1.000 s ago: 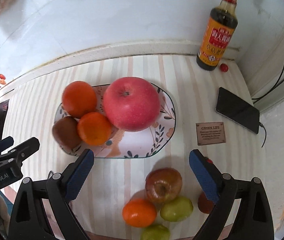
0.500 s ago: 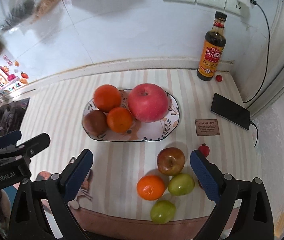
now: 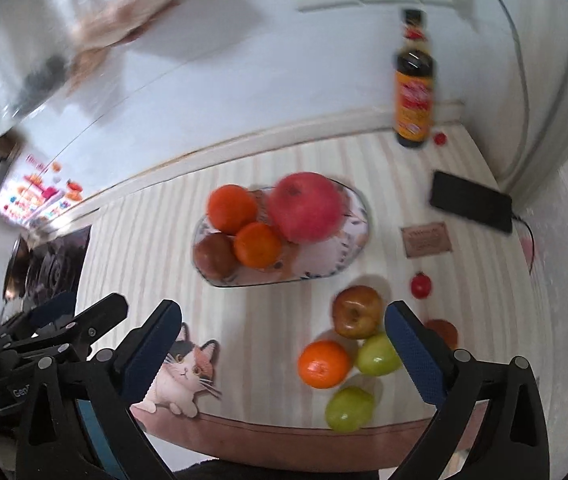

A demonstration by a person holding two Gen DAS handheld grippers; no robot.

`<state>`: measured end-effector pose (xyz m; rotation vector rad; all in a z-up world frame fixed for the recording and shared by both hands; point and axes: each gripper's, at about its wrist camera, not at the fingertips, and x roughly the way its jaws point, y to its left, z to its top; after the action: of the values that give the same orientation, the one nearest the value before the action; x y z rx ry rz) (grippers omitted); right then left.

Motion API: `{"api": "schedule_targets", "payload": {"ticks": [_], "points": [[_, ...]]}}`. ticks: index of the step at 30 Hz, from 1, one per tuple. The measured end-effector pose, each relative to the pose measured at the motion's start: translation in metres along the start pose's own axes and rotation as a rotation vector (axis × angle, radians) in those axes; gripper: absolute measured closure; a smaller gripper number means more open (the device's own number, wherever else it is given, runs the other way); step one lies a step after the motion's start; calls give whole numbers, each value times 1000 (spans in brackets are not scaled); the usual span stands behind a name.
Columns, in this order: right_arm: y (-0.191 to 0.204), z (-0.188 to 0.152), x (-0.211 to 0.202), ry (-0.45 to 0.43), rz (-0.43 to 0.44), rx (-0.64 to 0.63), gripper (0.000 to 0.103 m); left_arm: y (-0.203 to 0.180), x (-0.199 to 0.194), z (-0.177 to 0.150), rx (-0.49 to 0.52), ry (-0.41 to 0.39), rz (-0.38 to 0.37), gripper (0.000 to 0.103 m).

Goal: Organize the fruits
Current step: 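Grasp a tangerine with the left tool while the right tool grasps a green apple, then carry the tangerine with the left tool while the right tool carries the green apple toward the plate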

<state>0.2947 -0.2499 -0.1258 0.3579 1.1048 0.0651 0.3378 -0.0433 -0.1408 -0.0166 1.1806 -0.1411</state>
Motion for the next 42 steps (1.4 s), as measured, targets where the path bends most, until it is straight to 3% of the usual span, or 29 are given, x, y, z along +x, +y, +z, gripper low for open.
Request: {"api": "schedule_targets", "payload": {"ticks": [9, 10, 13, 16, 19, 22, 24, 26, 33, 42], "points": [[-128, -10, 34, 121, -25, 247, 0, -78, 109, -17, 145, 292, -55, 0], [-142, -15, 41, 134, -10, 277, 2, -85, 122, -21, 160, 321, -60, 0], [-170, -29, 59, 171, 4, 325, 30, -104, 158, -35, 198, 416, -65, 0], [-186, -42, 75, 215, 0, 350, 30, -112, 181, -44, 200, 482, -84, 0], [-193, -51, 84, 235, 23, 383, 30, -117, 192, -51, 207, 491, -102, 7], [-188, -56, 91, 256, 62, 391, 30, -111, 193, -52, 175, 466, -155, 29], [-180, -59, 99, 279, 87, 392, 30, -108, 188, -50, 168, 455, -141, 54], [-172, -64, 110, 308, 108, 400, 30, -104, 179, -47, 186, 425, -101, 59], [-149, -72, 153, 337, 88, 420, 30, -68, 161, -33, 154, 380, -53, 58], [-140, -69, 169, 296, 60, 400, 40, -30, 166, -27, -53, 484, -189, 54]]}}
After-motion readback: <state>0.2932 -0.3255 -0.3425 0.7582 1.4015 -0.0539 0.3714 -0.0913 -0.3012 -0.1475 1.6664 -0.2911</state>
